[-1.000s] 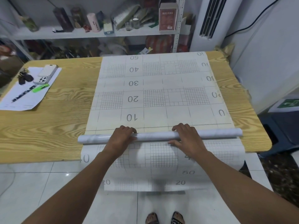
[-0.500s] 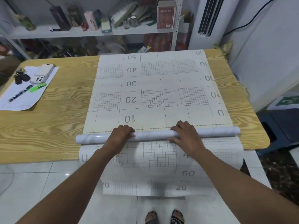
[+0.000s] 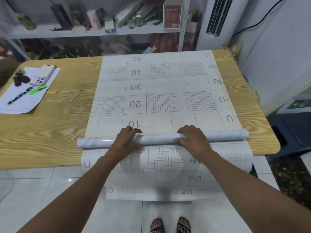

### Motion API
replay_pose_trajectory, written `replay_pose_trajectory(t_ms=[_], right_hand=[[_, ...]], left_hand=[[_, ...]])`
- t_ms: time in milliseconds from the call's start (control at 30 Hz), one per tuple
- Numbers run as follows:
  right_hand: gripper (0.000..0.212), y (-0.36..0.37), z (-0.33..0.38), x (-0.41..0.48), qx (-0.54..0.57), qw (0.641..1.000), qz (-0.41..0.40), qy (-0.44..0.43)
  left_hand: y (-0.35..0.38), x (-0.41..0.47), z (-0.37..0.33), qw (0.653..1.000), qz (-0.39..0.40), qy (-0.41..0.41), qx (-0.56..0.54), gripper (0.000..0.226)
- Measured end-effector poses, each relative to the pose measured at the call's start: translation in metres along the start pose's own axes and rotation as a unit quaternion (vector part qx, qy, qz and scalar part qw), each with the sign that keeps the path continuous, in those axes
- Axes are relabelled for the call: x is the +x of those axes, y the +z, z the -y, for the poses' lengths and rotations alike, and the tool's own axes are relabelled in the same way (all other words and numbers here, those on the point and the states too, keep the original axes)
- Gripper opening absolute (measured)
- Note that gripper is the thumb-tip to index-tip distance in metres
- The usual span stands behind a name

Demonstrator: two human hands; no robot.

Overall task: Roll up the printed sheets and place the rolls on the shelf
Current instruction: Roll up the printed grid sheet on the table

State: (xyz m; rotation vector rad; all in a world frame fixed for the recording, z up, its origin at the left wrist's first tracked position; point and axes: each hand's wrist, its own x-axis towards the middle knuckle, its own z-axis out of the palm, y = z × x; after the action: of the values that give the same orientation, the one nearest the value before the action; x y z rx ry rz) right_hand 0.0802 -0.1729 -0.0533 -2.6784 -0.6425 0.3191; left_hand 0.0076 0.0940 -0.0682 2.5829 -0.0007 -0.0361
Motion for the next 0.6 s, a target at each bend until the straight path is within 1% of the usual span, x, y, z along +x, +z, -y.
replay_pose_trajectory(t_ms=[133,233,400,500,533,600], right_hand=[[0.038,0.001,0.0,0.0,-0.036,0.999,-0.005,-0.011],[0.037,0.004,0.0,-0.003,-0.036,0.999,-0.008,-0.018],[0.041,0.007,-0.003,-0.01,-0.052,0.998,-0.02,-0.025],[0.056,0.004,-0.002,-0.013,-0.046,0.999,-0.021,-0.019],[0.057,0.004,-0.002,-0.015,-0.048,0.998,-0.017,-0.02],[0.052,0.005,-0.003,-0.016,-0.054,0.998,-0.014,-0.026]], left_hand=[[0.002,0.001,0.0,0.999,0.003,-0.007,0.049,0.055],[0.001,0.0,-0.001,0.996,0.006,-0.005,0.088,0.051],[0.0,0.001,-0.004,0.994,0.024,-0.001,0.103,0.047],[-0.001,0.003,-0.001,0.991,0.034,-0.001,0.129,0.038],[0.0,0.003,0.0,0.991,0.037,-0.001,0.128,0.036],[0.0,0.002,0.002,0.993,0.036,0.003,0.117,0.033]])
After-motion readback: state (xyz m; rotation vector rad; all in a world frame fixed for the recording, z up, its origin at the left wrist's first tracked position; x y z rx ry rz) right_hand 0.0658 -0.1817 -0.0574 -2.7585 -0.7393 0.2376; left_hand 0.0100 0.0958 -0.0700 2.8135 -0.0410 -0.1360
